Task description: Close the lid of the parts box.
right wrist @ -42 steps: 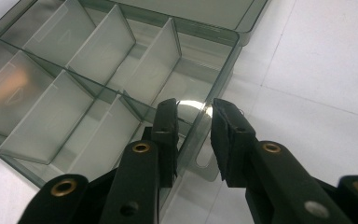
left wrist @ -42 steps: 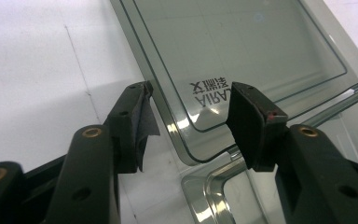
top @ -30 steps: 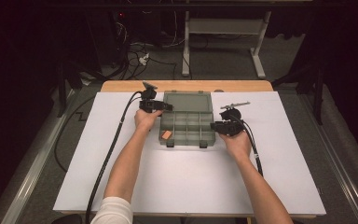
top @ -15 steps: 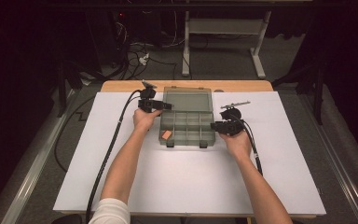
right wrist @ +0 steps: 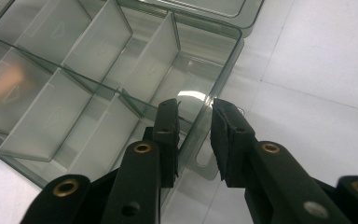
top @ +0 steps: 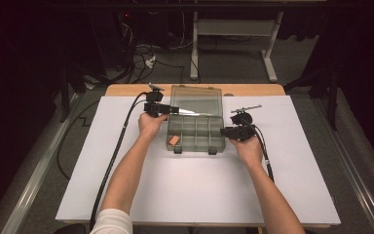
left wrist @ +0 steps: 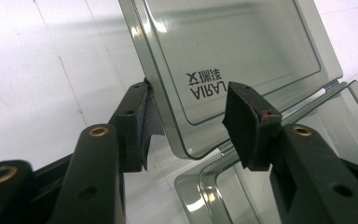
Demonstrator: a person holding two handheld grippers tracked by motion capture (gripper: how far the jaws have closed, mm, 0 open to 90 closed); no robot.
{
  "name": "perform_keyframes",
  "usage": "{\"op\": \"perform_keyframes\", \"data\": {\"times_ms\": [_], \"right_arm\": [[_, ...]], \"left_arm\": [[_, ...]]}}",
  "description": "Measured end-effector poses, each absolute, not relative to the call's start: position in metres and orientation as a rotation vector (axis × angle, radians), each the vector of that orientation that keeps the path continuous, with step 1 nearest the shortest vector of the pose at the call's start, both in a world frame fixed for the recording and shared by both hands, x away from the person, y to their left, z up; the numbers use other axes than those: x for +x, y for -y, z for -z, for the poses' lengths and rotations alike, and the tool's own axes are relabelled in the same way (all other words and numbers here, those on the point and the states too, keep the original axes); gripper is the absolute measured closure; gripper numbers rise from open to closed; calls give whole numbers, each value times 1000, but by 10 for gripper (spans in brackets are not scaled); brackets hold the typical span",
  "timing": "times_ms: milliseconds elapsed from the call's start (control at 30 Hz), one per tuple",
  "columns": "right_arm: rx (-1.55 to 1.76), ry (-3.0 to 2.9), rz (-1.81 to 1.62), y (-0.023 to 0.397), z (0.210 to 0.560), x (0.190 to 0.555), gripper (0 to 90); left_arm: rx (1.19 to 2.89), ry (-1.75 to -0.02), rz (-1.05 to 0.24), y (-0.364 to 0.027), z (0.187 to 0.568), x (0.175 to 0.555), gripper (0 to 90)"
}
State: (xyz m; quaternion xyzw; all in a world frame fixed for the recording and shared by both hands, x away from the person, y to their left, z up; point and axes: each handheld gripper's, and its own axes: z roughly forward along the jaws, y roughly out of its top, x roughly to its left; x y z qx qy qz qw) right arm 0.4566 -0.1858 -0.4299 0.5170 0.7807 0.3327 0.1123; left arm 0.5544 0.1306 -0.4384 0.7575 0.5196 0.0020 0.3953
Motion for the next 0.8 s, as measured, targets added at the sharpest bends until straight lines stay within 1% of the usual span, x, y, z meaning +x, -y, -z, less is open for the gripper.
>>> {"op": "perform_keyframes", "data": {"times_ms": [500,800], "right_arm": [[1509,-2286,-958,183,429,456,724],[1507,-2283,-952,182,429,455,724]], "left_arm": [[1926,-1263,-58,-132,429,546,530],[1950,-1233,-121,-131,425,539,536]]}}
